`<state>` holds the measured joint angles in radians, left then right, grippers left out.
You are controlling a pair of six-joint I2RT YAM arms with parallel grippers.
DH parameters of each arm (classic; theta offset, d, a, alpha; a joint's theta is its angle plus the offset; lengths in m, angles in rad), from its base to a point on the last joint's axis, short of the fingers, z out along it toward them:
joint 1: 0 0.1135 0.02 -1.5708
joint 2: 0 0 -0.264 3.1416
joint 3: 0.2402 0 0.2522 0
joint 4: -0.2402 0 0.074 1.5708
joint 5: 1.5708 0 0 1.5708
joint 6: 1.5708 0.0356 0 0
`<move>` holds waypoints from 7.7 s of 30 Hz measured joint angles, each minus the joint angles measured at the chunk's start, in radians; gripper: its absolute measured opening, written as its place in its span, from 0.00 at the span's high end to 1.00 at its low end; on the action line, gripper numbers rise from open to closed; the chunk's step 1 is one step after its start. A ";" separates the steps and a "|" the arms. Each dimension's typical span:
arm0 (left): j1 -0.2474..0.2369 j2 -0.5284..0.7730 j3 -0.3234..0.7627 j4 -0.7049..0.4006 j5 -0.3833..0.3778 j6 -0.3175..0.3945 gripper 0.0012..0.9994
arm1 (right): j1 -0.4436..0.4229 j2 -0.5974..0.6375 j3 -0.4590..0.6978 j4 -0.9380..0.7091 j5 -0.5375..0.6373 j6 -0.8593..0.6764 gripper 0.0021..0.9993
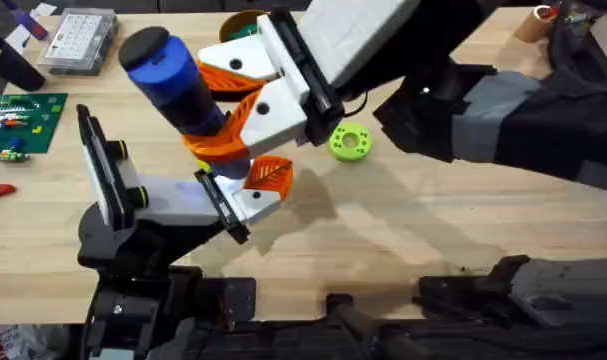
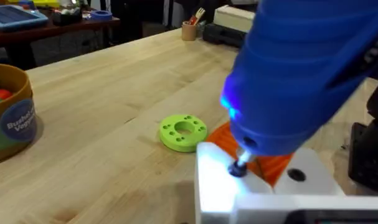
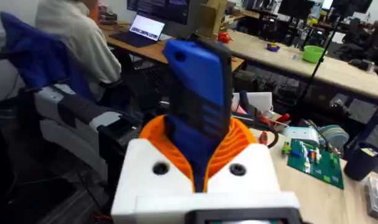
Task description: Pick up the gripper from the table and insert it into the empty holder that is missing its gripper. Then pick up a screw, insert it into the mounting hole, and use the screwdriver to tighten it. Finally, clean up the table by picking up the vegetable and placing it into the bucket.
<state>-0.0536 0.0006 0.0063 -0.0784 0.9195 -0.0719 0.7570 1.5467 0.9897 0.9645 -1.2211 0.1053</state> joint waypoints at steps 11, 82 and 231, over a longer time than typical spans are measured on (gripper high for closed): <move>0.000 0.000 0.000 0.000 -0.005 0.004 0.99 | 0.000 0.014 0.000 0.011 -0.003 -0.032 0.96; 0.000 0.006 0.000 0.000 0.004 -0.003 0.99 | -0.005 0.031 0.008 0.020 0.065 0.156 0.97; 0.000 0.005 0.000 0.000 0.002 -0.003 0.01 | -0.340 0.094 0.577 -1.947 1.310 -0.761 0.01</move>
<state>-0.0536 0.0051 0.0063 -0.0784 0.9211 -0.0746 0.4171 1.6405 1.5669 -0.9825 0.0891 -0.6559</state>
